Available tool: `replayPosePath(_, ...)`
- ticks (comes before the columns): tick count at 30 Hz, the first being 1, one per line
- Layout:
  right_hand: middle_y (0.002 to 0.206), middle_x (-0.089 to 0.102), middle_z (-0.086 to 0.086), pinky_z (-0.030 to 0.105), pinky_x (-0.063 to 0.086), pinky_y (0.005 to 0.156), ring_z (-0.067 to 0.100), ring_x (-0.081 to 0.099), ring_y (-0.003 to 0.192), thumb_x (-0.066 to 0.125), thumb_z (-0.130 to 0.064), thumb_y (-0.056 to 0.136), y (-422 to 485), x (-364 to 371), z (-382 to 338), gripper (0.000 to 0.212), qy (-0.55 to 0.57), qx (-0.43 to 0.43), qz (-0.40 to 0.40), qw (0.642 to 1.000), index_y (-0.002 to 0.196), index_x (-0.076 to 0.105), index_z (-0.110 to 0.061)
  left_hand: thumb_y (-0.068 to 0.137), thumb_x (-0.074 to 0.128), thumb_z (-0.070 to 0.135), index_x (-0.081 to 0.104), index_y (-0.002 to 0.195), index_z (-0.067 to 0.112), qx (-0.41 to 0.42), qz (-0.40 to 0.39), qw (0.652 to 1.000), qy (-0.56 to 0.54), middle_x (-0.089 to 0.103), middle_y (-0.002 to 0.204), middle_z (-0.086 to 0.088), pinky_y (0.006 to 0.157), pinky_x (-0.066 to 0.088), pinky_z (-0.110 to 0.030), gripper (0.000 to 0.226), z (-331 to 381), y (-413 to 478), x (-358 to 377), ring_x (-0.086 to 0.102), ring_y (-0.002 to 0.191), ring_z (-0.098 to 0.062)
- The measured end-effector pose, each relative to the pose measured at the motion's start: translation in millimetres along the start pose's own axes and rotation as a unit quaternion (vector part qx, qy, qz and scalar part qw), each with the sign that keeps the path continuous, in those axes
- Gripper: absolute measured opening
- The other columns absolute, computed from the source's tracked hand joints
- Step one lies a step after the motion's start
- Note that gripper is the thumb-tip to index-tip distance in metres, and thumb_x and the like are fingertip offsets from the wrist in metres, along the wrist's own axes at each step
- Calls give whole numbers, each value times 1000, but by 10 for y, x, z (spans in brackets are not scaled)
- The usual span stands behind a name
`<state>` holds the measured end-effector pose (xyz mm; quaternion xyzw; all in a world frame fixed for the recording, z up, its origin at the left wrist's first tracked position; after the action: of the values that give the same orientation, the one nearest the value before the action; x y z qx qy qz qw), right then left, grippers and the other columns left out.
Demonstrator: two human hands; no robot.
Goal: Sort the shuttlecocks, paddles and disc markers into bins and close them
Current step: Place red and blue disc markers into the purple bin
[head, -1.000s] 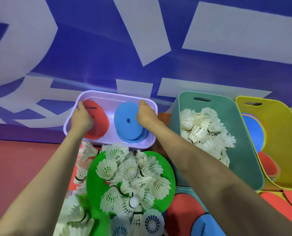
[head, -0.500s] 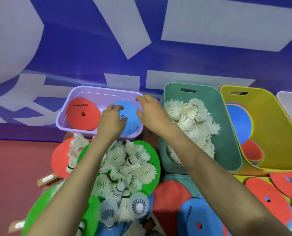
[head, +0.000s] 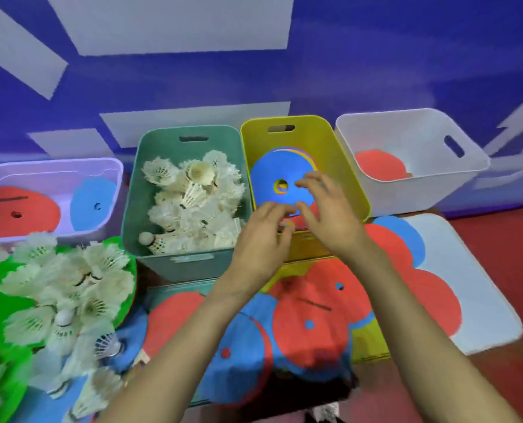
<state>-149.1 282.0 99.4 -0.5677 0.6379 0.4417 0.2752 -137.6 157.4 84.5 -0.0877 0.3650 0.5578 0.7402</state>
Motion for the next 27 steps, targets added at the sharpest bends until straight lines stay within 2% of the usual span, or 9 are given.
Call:
replayPosePath(6,111,57,14,31,37,93,33,55,105,54,-17,81,-676,-694,1208,34,33,28,26,999,112,60,-5,80,58,10,59,113,10,-3,-87,996,-21,59,106,-8,85,40,-24,33,719,-71,1380,56,96,-22)
replayPosePath(11,116,58,15,31,36,96,32,54,111,59,-10,82,-1075,-801,2130,35,44,59,-13,997,116,59,-4,83,61,10,57,118,11,-125,-150,981,-1,56,117,-10,90,43,-32,35,777,-155,2266,56,106,-26)
replayPosePath(13,124,53,17,31,32,99,32,49,117,61,-10,85,-1169,-715,2513,41,39,116,-59,991,124,53,-2,83,62,11,52,125,8,-168,-179,969,11,53,123,-12,96,38,-30,43,735,-182,2541,52,114,-28)
replayPosePath(16,135,41,19,37,32,102,35,41,123,62,-16,86,-1300,-475,3050,55,39,238,-143,960,135,40,-3,83,62,12,35,138,5,-245,-212,946,17,40,138,-17,104,28,-27,61,623,-160,2874,37,130,-28)
replayPosePath(18,135,37,22,39,32,101,38,39,123,63,-21,86,-1348,-350,3309,62,46,304,-172,936,137,34,-2,82,62,12,27,142,2,-303,-196,932,15,35,141,-21,104,27,-28,70,508,-83,3008,33,132,-30)
replayPosePath(20,135,38,24,39,33,100,39,39,124,65,-23,85,-1323,-250,3516,67,71,352,-175,917,138,30,-1,77,66,16,27,140,-2,-364,-174,915,7,38,139,-24,105,31,-32,76,376,8,3098,37,130,-34)
replayPosePath(23,133,41,25,40,36,97,39,42,122,63,-22,86,-1182,-127,3761,63,97,394,-158,900,135,32,1,53,61,31,36,128,-2,-455,-116,882,-46,51,129,-22,97,43,-42,85,215,118,3182,49,118,-36)
replayPosePath(24,132,42,24,40,37,96,39,42,121,62,-22,86,-1139,-84,3827,59,102,409,-156,893,132,33,2,52,61,30,37,124,-1,-473,-97,874,-55,51,127,-22,95,45,-43,82,166,152,3216,50,116,-36)
replayPosePath(27,130,43,23,39,36,97,38,43,119,61,-20,85,-1036,30,3983,52,77,432,-153,885,125,37,4,68,71,13,35,122,-4,-499,-61,863,-56,49,126,-24,96,44,-42,67,50,221,3298,49,118,-36)
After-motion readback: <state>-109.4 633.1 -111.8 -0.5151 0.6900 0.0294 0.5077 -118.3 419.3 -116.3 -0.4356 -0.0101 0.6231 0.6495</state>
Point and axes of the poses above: each hand's wrist, its own y-axis towards the middle knuckle, its own x-axis out of the palm, z = x × y, the point moved 6 cm from there along y, towards the middle knuckle
